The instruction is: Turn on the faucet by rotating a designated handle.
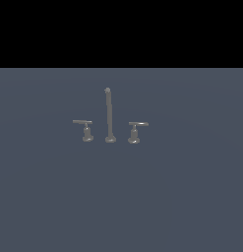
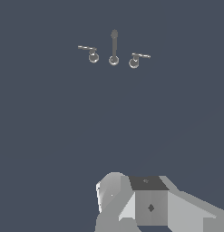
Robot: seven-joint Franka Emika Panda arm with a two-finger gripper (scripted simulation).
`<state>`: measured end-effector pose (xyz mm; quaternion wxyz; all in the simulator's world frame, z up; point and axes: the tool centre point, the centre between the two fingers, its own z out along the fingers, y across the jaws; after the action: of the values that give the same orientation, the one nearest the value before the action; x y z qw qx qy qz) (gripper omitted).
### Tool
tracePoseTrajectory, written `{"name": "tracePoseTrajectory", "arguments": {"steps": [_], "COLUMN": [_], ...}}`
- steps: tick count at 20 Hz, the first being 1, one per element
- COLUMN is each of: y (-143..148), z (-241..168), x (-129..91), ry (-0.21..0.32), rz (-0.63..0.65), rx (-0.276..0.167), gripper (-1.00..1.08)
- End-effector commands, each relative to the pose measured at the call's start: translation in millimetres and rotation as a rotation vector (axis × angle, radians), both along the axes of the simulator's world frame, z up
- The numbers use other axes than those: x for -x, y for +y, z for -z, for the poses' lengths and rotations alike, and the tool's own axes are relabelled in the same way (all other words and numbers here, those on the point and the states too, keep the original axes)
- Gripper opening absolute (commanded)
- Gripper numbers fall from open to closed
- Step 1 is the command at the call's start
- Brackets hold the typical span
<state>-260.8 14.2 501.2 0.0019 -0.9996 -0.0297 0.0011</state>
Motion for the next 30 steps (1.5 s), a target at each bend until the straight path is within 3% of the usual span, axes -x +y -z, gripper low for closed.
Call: {"name": "tracePoseTrajectory", "arguments": {"steps": [1, 15, 30], "y": [0, 14, 38], "z": [0, 29, 116], "x": [0, -23, -101], "ry": [0.000, 0.000, 0.002], "rz": [0.000, 0.120, 0.471], "rx": [0.000, -0.001, -0.003], "gripper": [-1.00, -1.00, -1.00]}}
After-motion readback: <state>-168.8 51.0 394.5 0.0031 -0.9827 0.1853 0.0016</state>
